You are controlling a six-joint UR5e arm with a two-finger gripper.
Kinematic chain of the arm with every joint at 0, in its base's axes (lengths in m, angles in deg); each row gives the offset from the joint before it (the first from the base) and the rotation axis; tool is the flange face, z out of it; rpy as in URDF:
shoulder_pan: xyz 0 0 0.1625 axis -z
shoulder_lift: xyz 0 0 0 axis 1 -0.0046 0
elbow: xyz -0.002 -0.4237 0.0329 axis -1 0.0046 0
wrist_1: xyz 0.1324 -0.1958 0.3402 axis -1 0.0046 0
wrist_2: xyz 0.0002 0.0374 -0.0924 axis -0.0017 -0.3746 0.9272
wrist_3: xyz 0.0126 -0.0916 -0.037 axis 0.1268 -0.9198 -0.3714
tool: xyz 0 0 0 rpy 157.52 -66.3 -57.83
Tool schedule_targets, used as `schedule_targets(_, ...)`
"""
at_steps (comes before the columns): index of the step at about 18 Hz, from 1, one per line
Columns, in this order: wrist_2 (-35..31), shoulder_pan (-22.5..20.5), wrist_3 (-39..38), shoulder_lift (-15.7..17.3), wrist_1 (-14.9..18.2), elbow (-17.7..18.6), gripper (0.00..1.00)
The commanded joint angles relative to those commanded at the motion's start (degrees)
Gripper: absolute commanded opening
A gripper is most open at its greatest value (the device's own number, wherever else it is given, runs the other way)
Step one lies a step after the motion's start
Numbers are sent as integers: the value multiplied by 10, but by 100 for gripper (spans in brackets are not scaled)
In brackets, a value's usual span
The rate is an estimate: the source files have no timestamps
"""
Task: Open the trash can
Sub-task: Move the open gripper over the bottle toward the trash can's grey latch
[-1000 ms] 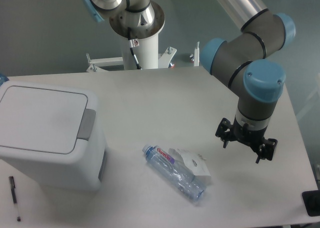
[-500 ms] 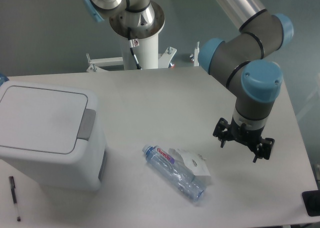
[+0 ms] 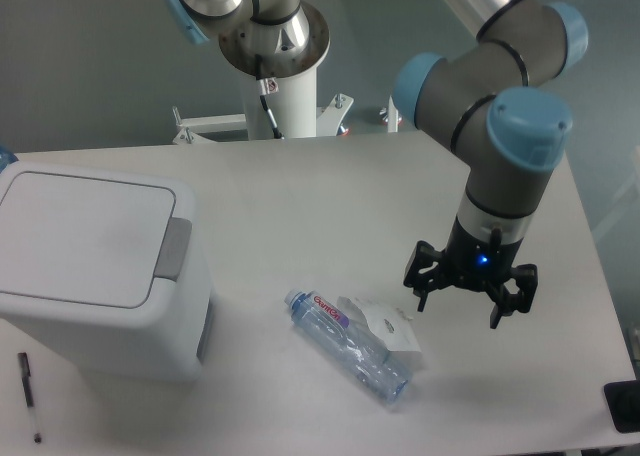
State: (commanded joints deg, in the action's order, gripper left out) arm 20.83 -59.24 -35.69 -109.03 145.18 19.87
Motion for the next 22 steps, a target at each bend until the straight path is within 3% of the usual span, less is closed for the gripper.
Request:
schedule_targets(6,71,41,-104,29,0,-7,100)
schedule_targets(12,96,83,-118,41,6,1,100)
schedule_targets(14,95,89,-123,59,9,19,100)
schedule_targets(18,93,109,-120,114,6,90,100)
schedule_targets(22,90,112,-121,118,6,95,100)
